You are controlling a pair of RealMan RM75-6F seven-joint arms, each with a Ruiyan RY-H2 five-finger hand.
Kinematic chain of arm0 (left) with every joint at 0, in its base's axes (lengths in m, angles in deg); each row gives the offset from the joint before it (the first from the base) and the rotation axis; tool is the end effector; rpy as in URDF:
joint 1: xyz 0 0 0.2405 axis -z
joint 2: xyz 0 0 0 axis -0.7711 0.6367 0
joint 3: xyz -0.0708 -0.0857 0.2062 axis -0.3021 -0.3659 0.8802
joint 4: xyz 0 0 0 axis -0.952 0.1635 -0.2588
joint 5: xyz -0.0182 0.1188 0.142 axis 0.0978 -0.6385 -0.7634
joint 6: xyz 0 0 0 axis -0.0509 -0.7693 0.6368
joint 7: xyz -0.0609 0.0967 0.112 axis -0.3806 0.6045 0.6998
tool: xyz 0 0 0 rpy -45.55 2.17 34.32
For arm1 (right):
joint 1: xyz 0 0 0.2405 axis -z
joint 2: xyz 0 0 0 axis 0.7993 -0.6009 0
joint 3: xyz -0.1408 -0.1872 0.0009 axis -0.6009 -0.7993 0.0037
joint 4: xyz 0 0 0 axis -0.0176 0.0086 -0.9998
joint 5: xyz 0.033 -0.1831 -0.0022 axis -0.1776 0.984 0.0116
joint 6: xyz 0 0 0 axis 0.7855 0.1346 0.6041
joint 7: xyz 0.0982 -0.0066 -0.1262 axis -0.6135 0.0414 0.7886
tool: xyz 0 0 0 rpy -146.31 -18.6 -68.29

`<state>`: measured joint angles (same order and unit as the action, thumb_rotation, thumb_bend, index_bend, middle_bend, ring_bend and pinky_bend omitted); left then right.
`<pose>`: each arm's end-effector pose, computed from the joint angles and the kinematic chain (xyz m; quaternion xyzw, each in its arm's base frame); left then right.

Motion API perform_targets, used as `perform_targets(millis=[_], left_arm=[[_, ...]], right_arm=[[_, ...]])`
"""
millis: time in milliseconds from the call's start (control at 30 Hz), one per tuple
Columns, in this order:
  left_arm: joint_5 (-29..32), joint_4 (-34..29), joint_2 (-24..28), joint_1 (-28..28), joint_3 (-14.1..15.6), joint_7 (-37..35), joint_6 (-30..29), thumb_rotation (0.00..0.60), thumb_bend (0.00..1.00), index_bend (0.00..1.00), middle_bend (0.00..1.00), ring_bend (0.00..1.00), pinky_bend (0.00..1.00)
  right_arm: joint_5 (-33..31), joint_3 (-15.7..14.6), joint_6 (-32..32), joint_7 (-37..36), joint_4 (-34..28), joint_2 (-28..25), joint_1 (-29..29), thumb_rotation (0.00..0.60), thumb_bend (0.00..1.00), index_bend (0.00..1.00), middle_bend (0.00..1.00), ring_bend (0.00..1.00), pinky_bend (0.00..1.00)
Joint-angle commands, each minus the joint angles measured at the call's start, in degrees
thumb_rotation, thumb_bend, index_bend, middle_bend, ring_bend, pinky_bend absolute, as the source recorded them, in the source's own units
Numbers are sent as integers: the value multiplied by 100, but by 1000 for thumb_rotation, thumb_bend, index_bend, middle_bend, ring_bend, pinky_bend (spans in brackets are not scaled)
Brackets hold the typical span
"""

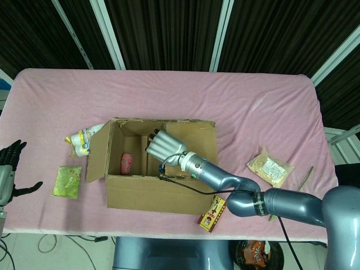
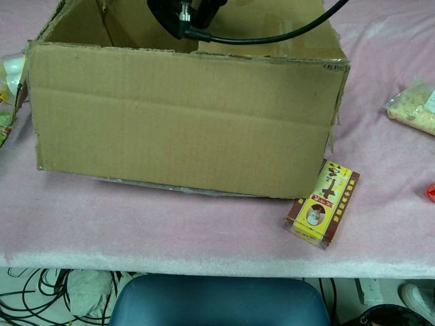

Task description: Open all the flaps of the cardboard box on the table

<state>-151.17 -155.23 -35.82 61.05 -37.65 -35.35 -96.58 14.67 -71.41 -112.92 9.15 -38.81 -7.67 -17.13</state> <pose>-0.2886 0.2260 0.1721 -0.5430 -0.4513 -0.4046 0.5812 0.0494 -0.3645 0.0026 0.8905 -0.0918 0.3394 0.2888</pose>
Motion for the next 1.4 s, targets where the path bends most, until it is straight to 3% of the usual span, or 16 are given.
perform_targets(millis=[33, 467, 1400], left_arm=[[13, -10, 8, -1, -13, -4, 23, 600, 107, 0, 0, 0, 12], [-19, -28, 30, -21, -61, -47, 69, 600, 107, 0, 0, 0, 12], [-121, -82, 78, -78, -114, -158, 78, 600, 107, 0, 0, 0, 12]], right_arm=[[-31, -81, 38, 69, 119, 29, -94, 600, 953, 529, 463, 279, 307], [-259, -705, -163, 1146, 171, -218, -314, 600, 953, 547, 478, 243, 307], [-1575, -1031, -1212, 2727, -1639, -1432, -717, 600, 933, 547, 467, 235, 307]])
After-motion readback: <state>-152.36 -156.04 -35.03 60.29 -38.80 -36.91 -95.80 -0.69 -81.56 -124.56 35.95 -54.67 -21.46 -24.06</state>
